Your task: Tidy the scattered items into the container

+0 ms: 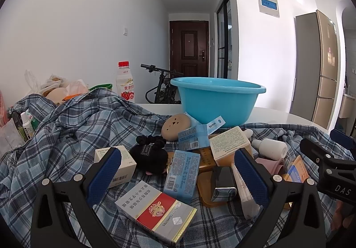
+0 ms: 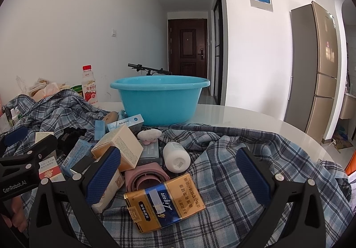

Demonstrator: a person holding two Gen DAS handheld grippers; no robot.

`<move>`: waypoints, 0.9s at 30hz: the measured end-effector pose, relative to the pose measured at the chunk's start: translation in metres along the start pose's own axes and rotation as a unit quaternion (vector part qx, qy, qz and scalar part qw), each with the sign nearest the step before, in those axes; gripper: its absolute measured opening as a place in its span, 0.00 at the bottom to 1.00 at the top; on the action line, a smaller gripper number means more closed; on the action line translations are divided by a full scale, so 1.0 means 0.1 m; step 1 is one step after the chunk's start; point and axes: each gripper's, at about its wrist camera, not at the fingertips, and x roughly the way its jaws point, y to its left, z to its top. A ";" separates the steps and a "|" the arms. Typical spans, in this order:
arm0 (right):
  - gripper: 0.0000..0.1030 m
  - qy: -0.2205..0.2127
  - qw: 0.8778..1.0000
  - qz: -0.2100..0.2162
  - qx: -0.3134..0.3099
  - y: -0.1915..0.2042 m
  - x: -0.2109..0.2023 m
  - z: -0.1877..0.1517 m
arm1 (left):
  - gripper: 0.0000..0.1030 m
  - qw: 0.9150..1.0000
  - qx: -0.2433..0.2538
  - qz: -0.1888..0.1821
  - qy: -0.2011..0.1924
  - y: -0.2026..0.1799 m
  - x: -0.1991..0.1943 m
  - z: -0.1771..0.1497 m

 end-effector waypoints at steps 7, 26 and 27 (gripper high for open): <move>1.00 -0.003 1.000 -0.002 0.003 -0.01 -0.02 0.00 | 1.00 1.000 -0.002 -0.001 0.007 0.00 0.01 0.00; 1.00 -0.015 1.000 -0.007 0.007 -0.03 -0.06 0.01 | 1.00 0.997 -0.006 -0.037 0.061 0.01 0.21 0.08; 1.00 -0.017 1.000 -0.007 0.008 -0.03 -0.07 0.01 | 1.00 0.997 -0.005 -0.043 0.066 0.00 0.20 0.09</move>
